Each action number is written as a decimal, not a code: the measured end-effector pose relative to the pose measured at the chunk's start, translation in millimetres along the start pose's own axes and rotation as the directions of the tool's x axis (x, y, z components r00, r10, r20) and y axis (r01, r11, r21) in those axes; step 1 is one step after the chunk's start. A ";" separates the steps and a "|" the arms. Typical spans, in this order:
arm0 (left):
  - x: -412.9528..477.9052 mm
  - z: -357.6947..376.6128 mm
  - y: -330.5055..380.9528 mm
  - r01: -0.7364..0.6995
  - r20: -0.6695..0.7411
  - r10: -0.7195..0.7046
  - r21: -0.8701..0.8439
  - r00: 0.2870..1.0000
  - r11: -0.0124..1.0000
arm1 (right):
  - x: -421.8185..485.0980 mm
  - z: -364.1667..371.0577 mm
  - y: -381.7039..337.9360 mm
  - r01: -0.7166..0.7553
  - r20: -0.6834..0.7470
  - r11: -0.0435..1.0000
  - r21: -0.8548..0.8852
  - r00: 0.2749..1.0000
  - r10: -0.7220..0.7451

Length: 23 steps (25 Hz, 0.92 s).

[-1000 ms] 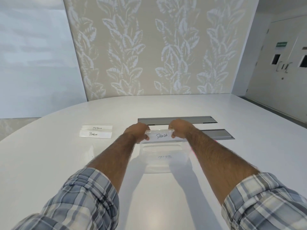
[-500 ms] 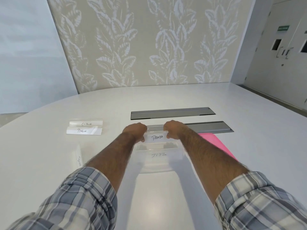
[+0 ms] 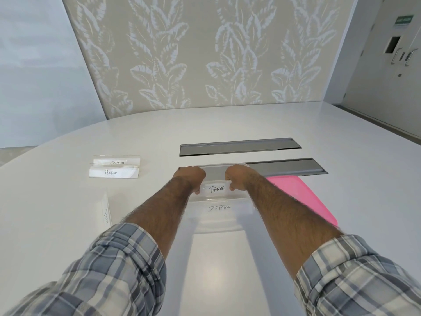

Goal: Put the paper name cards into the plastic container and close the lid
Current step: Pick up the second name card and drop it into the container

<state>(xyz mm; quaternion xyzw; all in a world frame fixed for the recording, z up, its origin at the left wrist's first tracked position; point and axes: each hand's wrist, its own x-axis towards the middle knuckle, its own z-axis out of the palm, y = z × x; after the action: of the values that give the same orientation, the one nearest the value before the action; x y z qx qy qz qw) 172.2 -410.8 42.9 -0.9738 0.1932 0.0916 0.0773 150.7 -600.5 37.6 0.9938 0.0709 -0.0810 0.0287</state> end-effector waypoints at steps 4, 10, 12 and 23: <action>0.3 1.6 4.4 -0.011 0.004 0.011 0.025 1.000 1.000 | 2.9 2.7 -0.2 -0.014 0.017 1.000 0.016 1.000 0.013; 1.4 5.9 5.7 -0.015 0.011 0.015 0.031 1.000 0.999 | 3.1 4.7 -0.7 0.000 0.040 1.000 -0.001 0.999 0.000; 1.5 7.4 5.6 -0.020 0.009 0.020 0.020 1.000 1.000 | 3.5 5.3 -1.6 0.005 0.045 1.000 -0.020 0.999 -0.004; -13.8 -5.5 -6.6 -0.106 -0.122 0.093 -0.103 0.988 0.989 | -6.4 -12.8 -3.6 -0.003 -0.020 1.000 -0.006 1.000 0.003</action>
<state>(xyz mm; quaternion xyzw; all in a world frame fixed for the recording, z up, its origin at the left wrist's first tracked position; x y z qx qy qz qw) 163.0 -400.8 51.9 -0.9694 0.2406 0.0483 0.0078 145.9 -597.0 51.1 0.9945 0.0699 -0.0709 0.0312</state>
